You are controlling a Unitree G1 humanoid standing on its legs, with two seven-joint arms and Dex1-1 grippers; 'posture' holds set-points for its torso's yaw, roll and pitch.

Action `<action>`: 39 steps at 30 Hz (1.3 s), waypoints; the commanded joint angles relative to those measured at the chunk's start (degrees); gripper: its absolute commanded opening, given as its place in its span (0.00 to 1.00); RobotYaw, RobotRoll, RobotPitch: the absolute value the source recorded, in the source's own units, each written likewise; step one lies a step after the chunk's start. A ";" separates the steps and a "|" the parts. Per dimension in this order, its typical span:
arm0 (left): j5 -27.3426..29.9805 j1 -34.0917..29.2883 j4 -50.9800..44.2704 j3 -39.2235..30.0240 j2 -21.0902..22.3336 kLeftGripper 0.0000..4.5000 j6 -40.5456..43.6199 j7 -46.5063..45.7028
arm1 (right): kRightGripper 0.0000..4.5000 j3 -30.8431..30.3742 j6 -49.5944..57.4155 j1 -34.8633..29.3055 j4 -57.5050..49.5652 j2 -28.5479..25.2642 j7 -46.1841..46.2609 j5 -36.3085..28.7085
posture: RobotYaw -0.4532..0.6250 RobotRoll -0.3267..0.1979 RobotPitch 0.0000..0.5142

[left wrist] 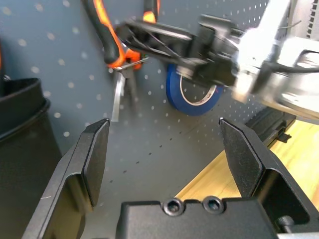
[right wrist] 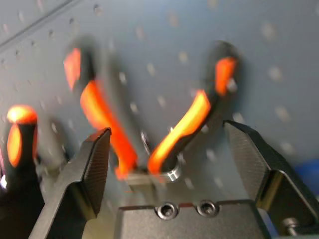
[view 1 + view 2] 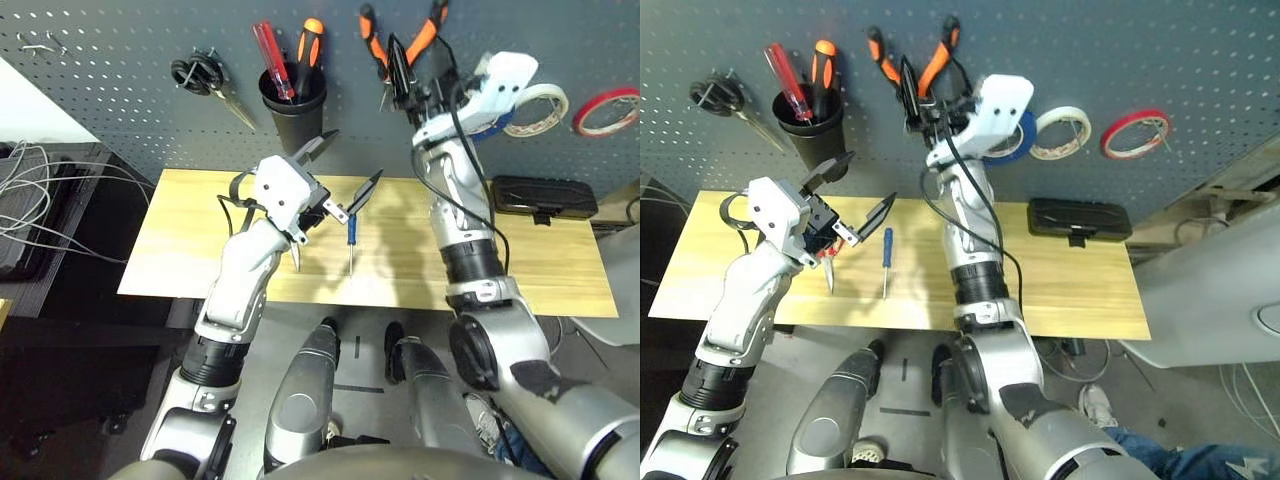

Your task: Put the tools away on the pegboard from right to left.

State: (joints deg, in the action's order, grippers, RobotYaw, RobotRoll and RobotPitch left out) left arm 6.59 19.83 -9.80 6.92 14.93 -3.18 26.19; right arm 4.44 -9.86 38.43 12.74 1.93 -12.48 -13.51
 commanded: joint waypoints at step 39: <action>-13.69 -1.68 23.25 4.78 1.66 1.00 6.61 -2.64 | 0.99 -1.41 27.84 -2.94 19.45 -0.74 5.48 2.72 | 0.64 0.62 0.58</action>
State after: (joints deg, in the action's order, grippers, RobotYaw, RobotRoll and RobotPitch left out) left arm -6.15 19.14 11.96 11.25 16.82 1.34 23.91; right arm 3.11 18.23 36.26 31.66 1.70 -7.23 -11.64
